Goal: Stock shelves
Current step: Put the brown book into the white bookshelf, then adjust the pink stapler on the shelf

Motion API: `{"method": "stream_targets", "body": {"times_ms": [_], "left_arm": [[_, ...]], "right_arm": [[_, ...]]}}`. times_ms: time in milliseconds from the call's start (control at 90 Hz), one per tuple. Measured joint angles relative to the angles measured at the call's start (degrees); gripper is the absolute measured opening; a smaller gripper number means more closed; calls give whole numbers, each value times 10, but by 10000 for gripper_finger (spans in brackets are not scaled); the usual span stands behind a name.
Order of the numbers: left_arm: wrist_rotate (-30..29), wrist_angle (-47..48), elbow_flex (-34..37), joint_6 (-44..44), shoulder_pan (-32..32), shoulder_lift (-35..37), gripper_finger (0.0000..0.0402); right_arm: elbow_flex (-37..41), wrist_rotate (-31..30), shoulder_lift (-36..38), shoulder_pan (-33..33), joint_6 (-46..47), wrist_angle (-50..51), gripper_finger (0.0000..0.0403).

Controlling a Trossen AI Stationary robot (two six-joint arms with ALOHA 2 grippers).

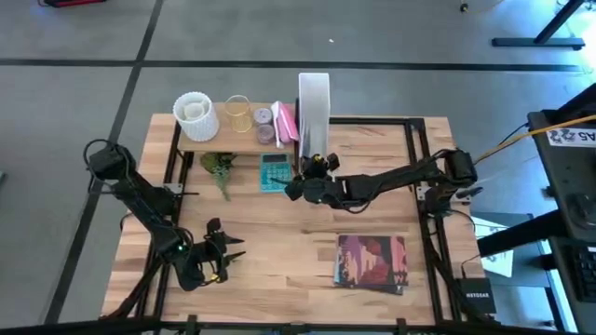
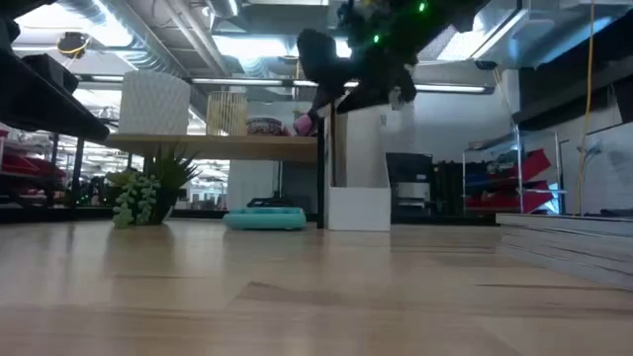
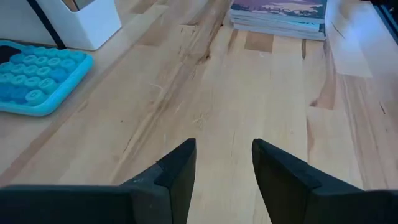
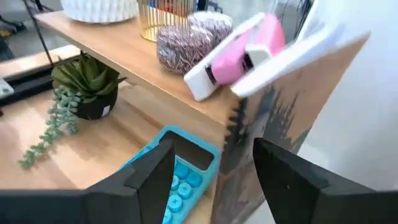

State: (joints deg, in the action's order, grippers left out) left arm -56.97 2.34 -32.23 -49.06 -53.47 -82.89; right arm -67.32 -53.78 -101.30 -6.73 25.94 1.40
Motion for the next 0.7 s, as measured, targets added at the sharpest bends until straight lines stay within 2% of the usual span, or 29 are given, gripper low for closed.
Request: {"method": "stream_targets", "body": {"times_ms": [267, 456, 578, 700], "left_arm": [[0, 0, 0, 0, 0, 0, 141], [0, 0, 0, 0, 0, 0, 141], [0, 0, 0, 0, 0, 0, 141], [-3, 0, 0, 0, 0, 0, 141]], "right_arm": [[-61, -34, 0, -38, -58, 57, 198], [-100, -51, 0, -71, -148, 57, 198], [-121, -11, 0, -81, -161, 56, 198], [-133, 72, 0, -78, -159, 54, 198]]}}
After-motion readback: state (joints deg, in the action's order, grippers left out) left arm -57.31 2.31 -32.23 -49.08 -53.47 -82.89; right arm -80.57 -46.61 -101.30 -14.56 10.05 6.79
